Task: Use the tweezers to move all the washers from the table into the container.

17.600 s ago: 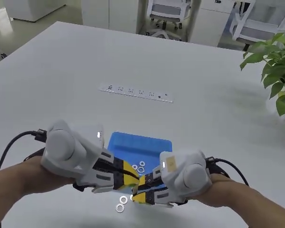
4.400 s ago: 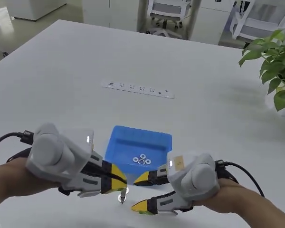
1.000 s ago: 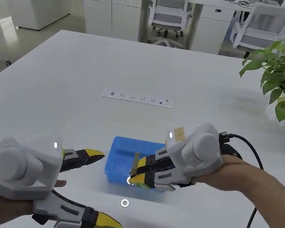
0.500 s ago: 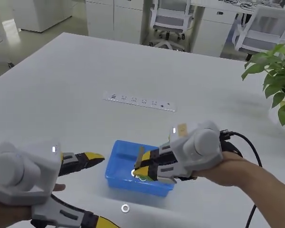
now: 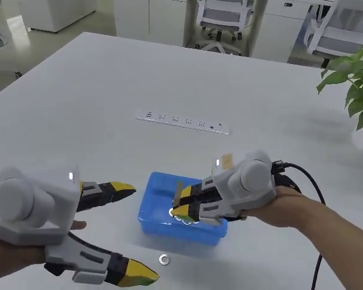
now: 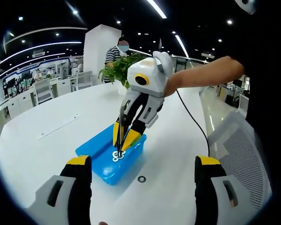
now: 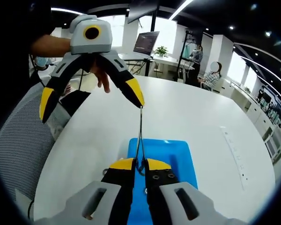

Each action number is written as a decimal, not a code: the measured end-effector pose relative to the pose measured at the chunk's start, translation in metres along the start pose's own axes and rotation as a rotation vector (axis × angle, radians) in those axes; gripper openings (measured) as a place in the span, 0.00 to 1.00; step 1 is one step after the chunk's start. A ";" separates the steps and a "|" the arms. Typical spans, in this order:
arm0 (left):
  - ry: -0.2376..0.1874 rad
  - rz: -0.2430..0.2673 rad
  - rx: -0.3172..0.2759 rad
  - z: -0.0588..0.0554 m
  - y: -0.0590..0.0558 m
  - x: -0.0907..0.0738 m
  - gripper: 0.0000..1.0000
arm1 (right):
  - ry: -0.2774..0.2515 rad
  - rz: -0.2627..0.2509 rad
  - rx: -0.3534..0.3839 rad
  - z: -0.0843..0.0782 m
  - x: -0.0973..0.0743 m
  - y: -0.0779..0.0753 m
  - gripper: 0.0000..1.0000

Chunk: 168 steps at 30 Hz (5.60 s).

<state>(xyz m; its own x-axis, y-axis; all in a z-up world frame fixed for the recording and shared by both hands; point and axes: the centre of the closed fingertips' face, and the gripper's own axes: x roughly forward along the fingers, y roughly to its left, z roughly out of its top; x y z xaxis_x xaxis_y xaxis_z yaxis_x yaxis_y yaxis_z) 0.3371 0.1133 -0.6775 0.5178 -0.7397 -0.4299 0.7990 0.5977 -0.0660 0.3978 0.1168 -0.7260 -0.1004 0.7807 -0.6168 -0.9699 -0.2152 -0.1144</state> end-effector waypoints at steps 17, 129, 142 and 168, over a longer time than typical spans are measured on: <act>-0.004 -0.015 0.034 0.009 0.025 0.017 0.78 | 0.007 0.044 0.002 -0.021 0.021 -0.006 0.09; 0.043 -0.070 0.207 0.050 0.023 0.028 0.05 | 0.034 -0.229 0.190 -0.049 -0.060 0.003 0.85; 0.046 -0.077 0.211 0.051 0.009 0.021 0.05 | 0.029 -0.275 0.233 -0.055 -0.072 0.018 1.00; 0.072 -0.089 0.209 0.020 -0.005 0.025 0.05 | 0.013 -0.272 0.234 -0.058 -0.077 0.035 1.00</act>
<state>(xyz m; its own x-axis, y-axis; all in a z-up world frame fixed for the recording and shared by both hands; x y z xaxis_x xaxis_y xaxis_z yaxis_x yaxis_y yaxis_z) 0.3518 0.0859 -0.6699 0.4251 -0.7583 -0.4942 0.8905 0.4481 0.0784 0.3840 0.0154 -0.7278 0.1696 0.7829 -0.5985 -0.9855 0.1406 -0.0953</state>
